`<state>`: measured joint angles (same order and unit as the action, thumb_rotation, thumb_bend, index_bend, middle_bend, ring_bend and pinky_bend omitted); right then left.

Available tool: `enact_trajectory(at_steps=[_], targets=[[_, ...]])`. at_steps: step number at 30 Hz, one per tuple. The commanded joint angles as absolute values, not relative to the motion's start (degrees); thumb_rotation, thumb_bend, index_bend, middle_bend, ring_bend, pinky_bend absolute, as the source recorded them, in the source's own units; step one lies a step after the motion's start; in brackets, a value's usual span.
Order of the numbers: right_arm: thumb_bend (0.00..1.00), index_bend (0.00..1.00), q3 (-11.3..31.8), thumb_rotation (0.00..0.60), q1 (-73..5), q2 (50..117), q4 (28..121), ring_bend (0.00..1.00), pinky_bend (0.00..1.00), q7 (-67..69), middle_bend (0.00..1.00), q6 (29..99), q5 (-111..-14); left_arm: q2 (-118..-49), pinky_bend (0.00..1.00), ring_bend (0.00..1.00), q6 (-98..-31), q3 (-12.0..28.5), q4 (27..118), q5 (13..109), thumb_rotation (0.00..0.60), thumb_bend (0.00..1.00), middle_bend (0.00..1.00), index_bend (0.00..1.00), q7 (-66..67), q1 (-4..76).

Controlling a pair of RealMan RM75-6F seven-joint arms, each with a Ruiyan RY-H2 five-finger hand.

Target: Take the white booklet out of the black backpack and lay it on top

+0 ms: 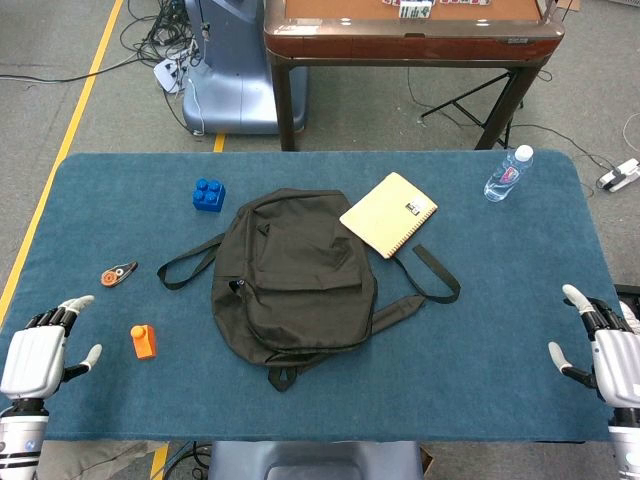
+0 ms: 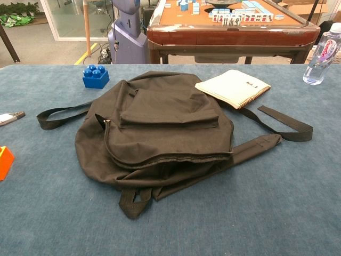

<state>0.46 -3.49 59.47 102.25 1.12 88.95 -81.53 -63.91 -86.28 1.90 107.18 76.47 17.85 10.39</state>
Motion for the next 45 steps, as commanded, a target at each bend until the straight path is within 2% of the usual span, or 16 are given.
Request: enact_trajectory(at_steps=[1, 9, 12, 19, 22, 28, 41, 43, 45], targets=[[0.29, 0.12, 0.71, 0.6, -3.77, 59.66, 102.36, 0.17, 0.26, 0.94, 0.26, 88.42, -82.19, -63.96, 0.28, 0.29, -86.19, 2.05, 107.28, 76.56, 0.6, 0.29, 0.25, 0.25, 17.82, 10.25], [0.29, 0.14, 0.84, 0.6, -7.72, 59.77, 104.7, 0.17, 0.26, 0.64, 0.27, 82.44, -86.77, -63.57, 0.27, 0.29, -86.33, 2.32, 107.88, 77.53, 0.6, 0.29, 0.25, 0.25, 17.45, 9.59], [0.29, 0.14, 1.81, 0.6, -11.48, 60.48, 106.4, 0.18, 0.26, 0.54, 0.28, 77.55, -88.12, -63.24, 0.27, 0.29, -86.53, 2.55, 108.32, 78.07, 0.6, 0.29, 0.25, 0.25, 17.49, 9.45], [0.29, 0.14, 5.49, 0.6, -22.85, 66.73, 106.83, 0.18, 0.26, -2.31, 0.28, 62.17, -85.64, -61.88, 0.27, 0.29, -86.43, 2.55, 110.04, 79.19, 0.6, 0.29, 0.25, 0.26, 18.28, 9.1], [0.25, 0.14, 7.32, 0.6, -26.93, 70.09, 106.23, 0.18, 0.26, -4.09, 0.28, 57.39, -82.97, -60.85, 0.26, 0.29, -86.41, 2.39, 111.51, 79.79, 0.6, 0.29, 0.25, 0.26, 18.69, 8.89], [0.09, 0.14, 9.29, 0.6, -33.08, 77.82, 103.14, 0.18, 0.26, -10.11, 0.27, 51.55, -77.46, -60.23, 0.26, 0.29, -85.65, 2.24, 113.09, 80.45, 0.6, 0.29, 0.25, 0.26, 19.76, 8.97], [0.09, 0.16, 9.15, 0.6, -39.76, 91.87, 95.26, 0.18, 0.26, -21.09, 0.24, 50.13, -70.81, -60.91, 0.26, 0.29, -84.22, 2.9, 114.49, 80.56, 0.6, 0.29, 0.25, 0.26, 21.3, 9.68], [0.12, 0.17, 9.01, 0.6, -40.53, 93.56, 93.69, 0.18, 0.26, -22.55, 0.24, 50.23, -70.23, -61.02, 0.26, 0.29, -83.9, 2.91, 114.44, 80.43, 0.6, 0.29, 0.25, 0.26, 21.36, 9.76], [0.21, 0.18, 9.17, 0.6, -41.04, 94.7, 92.74, 0.18, 0.26, -23.13, 0.24, 50.36, -69.57, -61.13, 0.26, 0.29, -83.8, 2.96, 114.36, 80.34, 0.6, 0.29, 0.25, 0.26, 21.3, 9.76]])
